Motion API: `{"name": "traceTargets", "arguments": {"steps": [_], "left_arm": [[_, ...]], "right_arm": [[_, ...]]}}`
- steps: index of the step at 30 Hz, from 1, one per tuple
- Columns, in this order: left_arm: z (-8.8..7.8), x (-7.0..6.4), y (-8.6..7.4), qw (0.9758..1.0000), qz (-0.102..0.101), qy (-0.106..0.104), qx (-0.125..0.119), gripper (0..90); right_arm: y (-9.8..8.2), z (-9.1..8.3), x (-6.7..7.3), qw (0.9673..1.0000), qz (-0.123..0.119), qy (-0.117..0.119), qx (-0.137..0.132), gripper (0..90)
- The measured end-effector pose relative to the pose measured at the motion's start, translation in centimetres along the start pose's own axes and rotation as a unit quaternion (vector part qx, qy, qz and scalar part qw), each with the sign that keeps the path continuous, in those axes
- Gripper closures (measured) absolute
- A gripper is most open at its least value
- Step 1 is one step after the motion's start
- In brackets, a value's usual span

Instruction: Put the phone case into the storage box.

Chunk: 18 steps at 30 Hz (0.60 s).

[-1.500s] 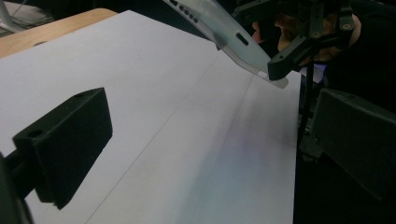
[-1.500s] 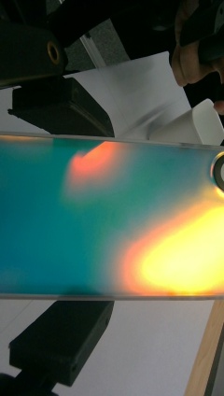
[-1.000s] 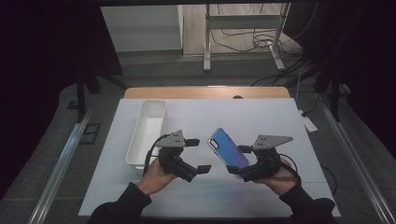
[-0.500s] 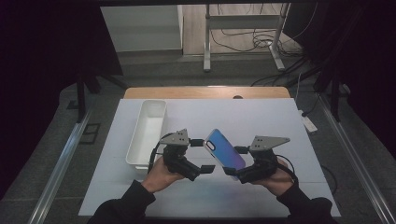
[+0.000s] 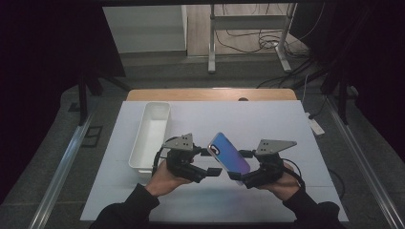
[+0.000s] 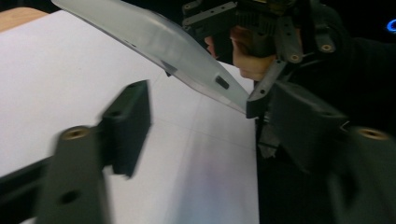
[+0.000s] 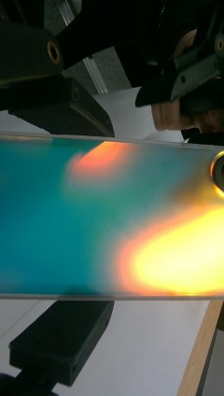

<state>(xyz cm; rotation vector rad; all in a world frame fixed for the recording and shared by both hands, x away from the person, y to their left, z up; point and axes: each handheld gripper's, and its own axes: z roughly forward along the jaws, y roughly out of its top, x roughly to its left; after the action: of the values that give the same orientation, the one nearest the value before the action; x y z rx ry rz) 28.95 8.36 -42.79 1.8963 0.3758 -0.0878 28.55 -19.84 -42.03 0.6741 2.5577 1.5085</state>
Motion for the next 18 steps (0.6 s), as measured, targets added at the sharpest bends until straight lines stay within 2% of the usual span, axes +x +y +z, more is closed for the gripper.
{"name": "traceTargets", "arguments": {"steps": [4,5,11,18], "left_arm": [[-0.27,0.12,-0.09,0.9999,-0.005,-0.015,-0.002,52.6],[-0.4,0.2,-0.1,0.9998,-0.006,-0.021,-0.004,54.9],[-0.61,0.39,-0.16,0.9994,-0.01,-0.029,-0.011,61.0],[-0.69,0.59,-0.2,0.9983,-0.018,-0.053,-0.014,67.2]], "right_arm": [[-0.01,-0.07,0.01,1.0,0.0,0.002,-0.002,16.8],[-0.02,-0.06,0.0,1.0,0.0,0.004,-0.002,16.8],[-0.02,-0.05,0.04,1.0,-0.001,0.006,-0.003,16.8],[-0.01,-0.04,0.09,0.9999,0.0,0.01,-0.004,16.8]]}}
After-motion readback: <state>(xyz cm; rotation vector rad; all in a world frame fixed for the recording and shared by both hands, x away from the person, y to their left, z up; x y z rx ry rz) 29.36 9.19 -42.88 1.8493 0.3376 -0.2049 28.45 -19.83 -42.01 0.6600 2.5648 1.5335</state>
